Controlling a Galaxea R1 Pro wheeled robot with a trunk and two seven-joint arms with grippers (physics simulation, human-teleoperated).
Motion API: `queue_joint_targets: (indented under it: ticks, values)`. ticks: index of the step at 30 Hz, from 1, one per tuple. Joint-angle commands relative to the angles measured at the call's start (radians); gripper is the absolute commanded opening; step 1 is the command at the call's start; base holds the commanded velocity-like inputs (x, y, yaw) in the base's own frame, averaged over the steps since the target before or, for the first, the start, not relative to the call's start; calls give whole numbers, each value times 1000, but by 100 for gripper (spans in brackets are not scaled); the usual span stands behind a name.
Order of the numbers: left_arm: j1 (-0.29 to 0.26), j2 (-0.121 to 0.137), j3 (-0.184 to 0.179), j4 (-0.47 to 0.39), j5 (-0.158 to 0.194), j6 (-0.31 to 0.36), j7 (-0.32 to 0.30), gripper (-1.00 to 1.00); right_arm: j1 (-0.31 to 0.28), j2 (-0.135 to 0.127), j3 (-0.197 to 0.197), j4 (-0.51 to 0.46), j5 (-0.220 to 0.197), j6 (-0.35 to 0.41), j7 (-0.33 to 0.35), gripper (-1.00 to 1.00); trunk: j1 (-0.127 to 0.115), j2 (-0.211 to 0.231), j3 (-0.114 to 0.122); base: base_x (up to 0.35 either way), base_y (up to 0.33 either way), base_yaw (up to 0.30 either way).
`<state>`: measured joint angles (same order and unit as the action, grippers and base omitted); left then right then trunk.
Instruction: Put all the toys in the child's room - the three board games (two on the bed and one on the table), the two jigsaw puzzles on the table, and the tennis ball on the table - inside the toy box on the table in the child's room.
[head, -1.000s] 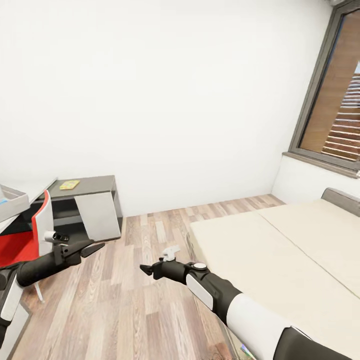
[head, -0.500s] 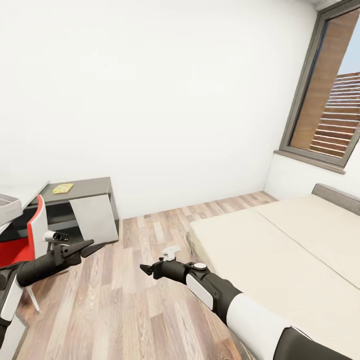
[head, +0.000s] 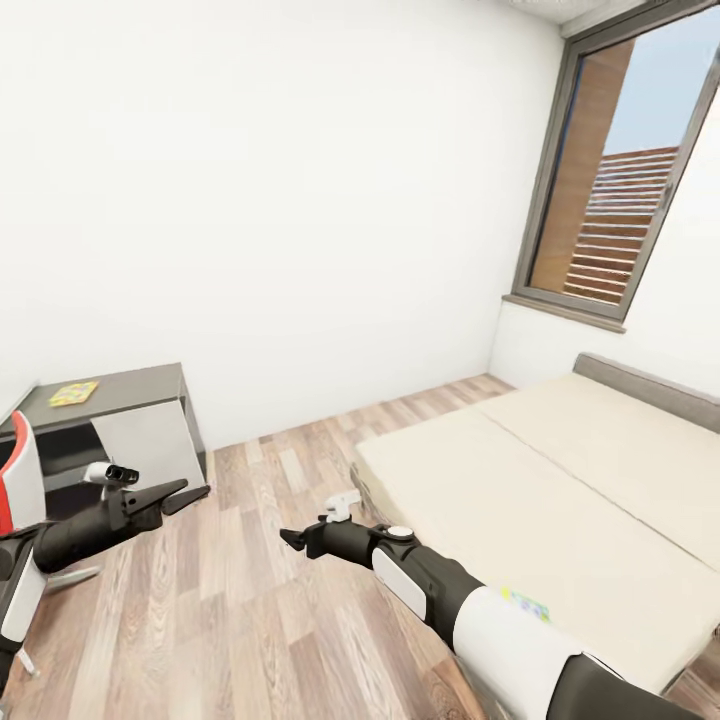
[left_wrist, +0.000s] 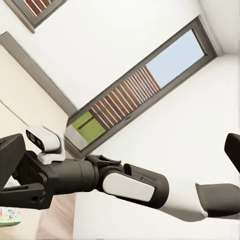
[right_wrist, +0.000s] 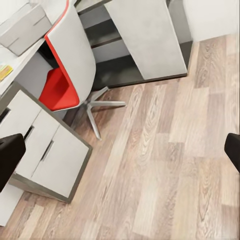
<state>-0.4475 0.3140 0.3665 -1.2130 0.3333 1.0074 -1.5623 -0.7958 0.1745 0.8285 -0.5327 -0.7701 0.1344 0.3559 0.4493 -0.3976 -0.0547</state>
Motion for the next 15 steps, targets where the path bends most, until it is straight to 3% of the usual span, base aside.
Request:
queue_joint_targets:
  ticks: [1, 15]
  values:
    - [0, 0, 0, 0, 0, 10, -4, 100, -2, 0, 3, 0, -9, 4, 1, 100, 1, -2, -2, 0, 31, -277]
    - [0, 0, 0, 0, 0, 10, -4, 100, -2, 0, 3, 0, -9, 5, 2, 100, 1, -2, -2, 0, 24, -278]
